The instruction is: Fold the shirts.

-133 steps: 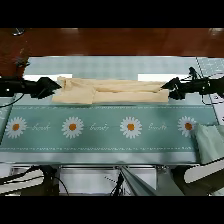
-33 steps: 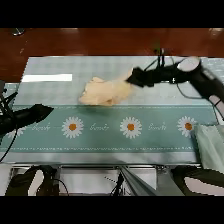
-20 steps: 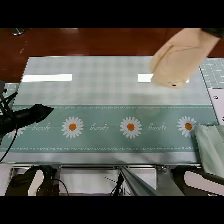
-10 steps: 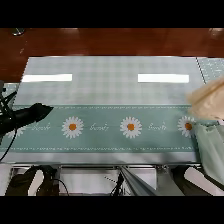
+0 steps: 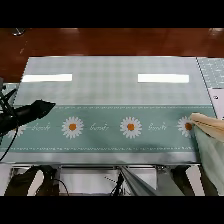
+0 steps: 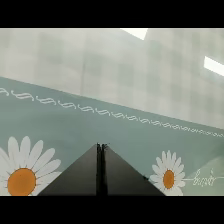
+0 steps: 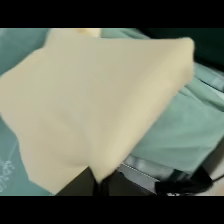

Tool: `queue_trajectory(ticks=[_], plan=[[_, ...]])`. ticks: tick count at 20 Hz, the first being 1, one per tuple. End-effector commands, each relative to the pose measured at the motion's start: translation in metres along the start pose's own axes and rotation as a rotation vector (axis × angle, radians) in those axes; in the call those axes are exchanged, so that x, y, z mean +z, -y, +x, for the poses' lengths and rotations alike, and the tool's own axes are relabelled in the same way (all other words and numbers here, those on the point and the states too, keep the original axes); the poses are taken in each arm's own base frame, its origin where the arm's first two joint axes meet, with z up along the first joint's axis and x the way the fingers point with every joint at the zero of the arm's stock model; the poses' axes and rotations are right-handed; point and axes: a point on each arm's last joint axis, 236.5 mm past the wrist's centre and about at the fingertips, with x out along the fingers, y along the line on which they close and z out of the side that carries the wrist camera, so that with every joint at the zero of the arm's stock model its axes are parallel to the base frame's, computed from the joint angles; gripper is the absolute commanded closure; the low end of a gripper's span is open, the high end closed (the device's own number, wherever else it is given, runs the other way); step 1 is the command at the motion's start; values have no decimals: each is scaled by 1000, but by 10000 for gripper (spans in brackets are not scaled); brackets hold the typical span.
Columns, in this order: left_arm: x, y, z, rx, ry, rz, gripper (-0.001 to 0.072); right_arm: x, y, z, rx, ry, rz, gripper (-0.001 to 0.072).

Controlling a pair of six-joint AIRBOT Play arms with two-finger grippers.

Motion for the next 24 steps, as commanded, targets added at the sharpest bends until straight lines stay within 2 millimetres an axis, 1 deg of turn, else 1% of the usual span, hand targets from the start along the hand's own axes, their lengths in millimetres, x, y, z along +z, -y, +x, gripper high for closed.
queue_trajectory(ticks=[1,4,5,6,7,9,10,11,12,13,14,15,16,17,18,19,20,21,22,23,24], plan=[[-3,17,5,-41,1,33,683,-33,63,6,-214,0,149,683],[-15,29,12,-69,-43,63,684,-51,74,17,-255,2,174,675],[-20,31,15,-75,-61,64,683,-55,77,22,-269,-14,182,439],[-23,32,19,-81,-80,58,683,-57,77,27,-271,-37,179,65],[-25,31,22,-82,-95,44,683,-54,75,30,-262,-52,171,87],[-23,26,29,-72,-117,26,683,-45,66,39,-227,-72,148,87],[-18,26,31,-71,-123,37,684,-35,56,43,-182,-66,127,88],[-8,30,30,-75,-128,51,683,-19,40,44,-115,-37,108,94],[5,36,29,-82,-125,73,683,1,20,42,-38,4,81,125],[24,46,26,-92,-115,92,683,22,-6,38,49,48,40,250],[45,57,21,-106,-100,113,683,43,-43,30,167,92,-31,406],[67,71,17,-123,-83,140,684,58,-90,19,310,125,-118,570],[89,89,12,-148,-65,172,684,64,-137,6,448,148,-207,676],[107,109,8,-180,-54,205,684,63,-191,-11,594,175,-312,683],[122,129,6,-207,-44,247,684,52,-237,-24,703,198,-416,683],[131,148,7,-233,-35,287,684,32,-279,-32,777,213,-526,683],[134,165,11,-259,-34,339,684,4,-310,-32,803,211,-646,683],[127,172,18,-260,-49,385,684,-29,-330,-21,779,195,-771,683],[114,168,31,-218,-77,433,684,-64,-343,2,713,176,-906,683],[100,153,46,-145,-114,475,685,-90,-348,32,616,166,-995,683],[84,127,63,-45,-153,483,684,-106,-347,61,518,165,-1043,683]])
